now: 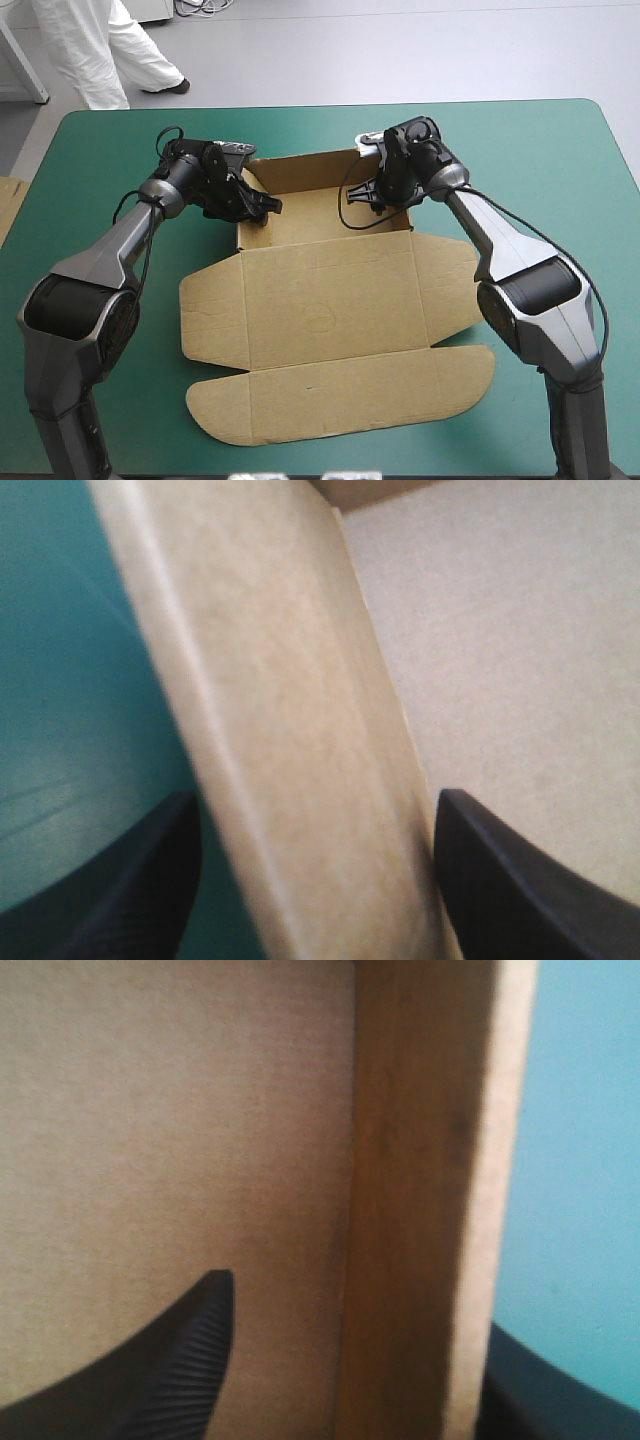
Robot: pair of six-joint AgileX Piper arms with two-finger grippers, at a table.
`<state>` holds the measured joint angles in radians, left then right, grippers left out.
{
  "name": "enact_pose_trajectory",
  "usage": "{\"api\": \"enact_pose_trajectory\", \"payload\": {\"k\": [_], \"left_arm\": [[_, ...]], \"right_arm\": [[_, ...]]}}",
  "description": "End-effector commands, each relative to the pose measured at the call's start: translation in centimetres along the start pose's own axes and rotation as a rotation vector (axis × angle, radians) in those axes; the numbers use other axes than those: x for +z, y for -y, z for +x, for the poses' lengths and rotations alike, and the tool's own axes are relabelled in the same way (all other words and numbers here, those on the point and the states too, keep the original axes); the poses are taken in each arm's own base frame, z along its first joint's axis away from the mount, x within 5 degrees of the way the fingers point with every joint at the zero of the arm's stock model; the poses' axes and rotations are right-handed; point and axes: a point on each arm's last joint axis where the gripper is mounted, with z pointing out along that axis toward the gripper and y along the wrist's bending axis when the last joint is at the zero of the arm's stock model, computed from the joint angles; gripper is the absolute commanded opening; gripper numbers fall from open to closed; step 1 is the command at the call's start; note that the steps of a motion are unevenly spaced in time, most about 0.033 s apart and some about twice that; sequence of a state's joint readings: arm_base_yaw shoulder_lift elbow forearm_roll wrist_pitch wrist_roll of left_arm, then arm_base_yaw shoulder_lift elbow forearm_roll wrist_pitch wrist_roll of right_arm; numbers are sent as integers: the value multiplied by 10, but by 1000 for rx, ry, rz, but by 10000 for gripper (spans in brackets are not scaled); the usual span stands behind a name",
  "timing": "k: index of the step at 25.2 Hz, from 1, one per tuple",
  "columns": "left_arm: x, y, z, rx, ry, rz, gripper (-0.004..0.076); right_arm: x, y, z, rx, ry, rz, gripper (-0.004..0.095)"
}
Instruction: Fold the box
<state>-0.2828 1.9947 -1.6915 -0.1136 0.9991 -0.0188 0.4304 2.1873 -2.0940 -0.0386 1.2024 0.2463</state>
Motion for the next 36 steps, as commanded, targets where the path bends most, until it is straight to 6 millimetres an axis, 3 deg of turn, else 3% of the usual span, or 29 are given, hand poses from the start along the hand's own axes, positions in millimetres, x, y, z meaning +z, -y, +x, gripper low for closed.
{"api": "enact_pose_trajectory", "payload": {"k": [1,10,14,20,25,27,30,33,36], "left_arm": [[-37,12,-10,12,91,34,489],[-78,17,-26,56,143,41,489],[-100,20,-32,71,167,44,489],[-117,22,-30,104,136,43,489],[-130,21,-27,112,162,25,489],[-136,20,-26,82,174,11,489],[-130,17,-17,19,130,8,489],[-89,11,1,-19,-13,-5,489],[-62,10,6,-56,14,13,489]], "right_arm": [[-53,0,-10,-17,125,-10,771],[-101,2,-22,-8,264,-8,804],[-126,7,-20,-15,322,18,804],[-158,9,-14,-57,381,0,804],[-177,12,-7,-90,412,13,804],[-171,13,-4,-96,383,28,804],[-154,14,0,-102,322,42,803],[-146,15,2,-92,298,55,776],[-152,16,3,-92,312,61,767]]}}
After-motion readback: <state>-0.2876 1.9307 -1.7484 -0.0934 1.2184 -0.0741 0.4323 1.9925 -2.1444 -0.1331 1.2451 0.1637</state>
